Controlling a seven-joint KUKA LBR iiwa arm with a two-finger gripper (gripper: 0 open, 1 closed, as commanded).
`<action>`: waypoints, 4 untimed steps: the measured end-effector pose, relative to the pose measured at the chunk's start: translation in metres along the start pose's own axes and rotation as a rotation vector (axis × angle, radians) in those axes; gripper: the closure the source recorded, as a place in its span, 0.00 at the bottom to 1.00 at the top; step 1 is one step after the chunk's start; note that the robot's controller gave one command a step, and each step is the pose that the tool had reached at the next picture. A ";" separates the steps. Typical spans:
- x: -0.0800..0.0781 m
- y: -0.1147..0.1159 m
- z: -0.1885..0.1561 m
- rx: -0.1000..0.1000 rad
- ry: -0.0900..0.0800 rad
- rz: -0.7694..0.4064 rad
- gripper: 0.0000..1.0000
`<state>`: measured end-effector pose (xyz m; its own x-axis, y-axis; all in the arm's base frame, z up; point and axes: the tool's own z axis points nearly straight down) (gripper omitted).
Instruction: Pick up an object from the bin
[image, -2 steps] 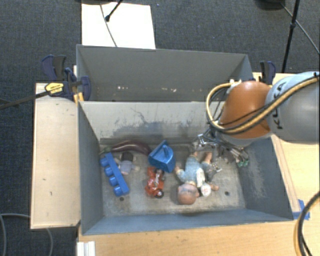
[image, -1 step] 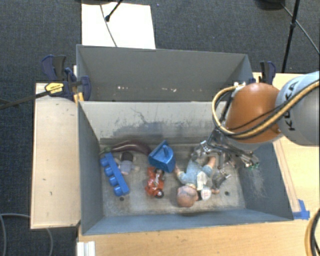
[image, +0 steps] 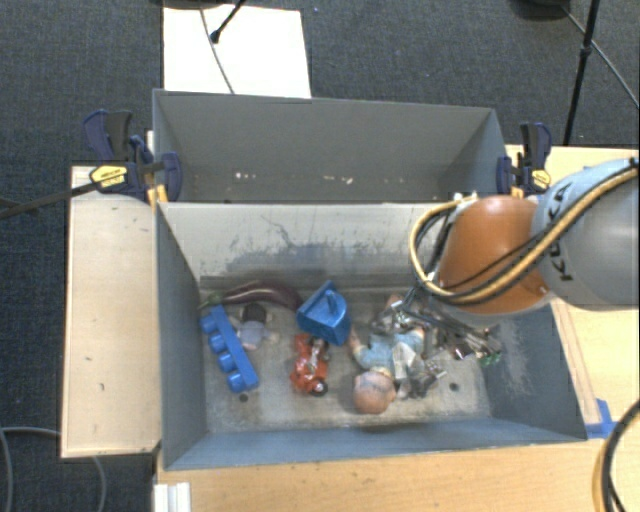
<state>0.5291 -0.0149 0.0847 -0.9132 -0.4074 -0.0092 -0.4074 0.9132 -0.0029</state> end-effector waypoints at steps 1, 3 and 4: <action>-0.010 -0.006 0.009 -0.001 -0.009 -0.325 1.00; -0.011 -0.006 0.006 -0.001 -0.008 -0.325 1.00; -0.011 -0.007 0.003 0.000 -0.006 -0.325 1.00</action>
Offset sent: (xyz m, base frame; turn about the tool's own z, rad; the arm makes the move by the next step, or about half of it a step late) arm 0.0000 0.0000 0.0000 0.0000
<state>0.5422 -0.0166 0.0816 -0.7352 -0.6777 -0.0137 -0.6776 0.7354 -0.0069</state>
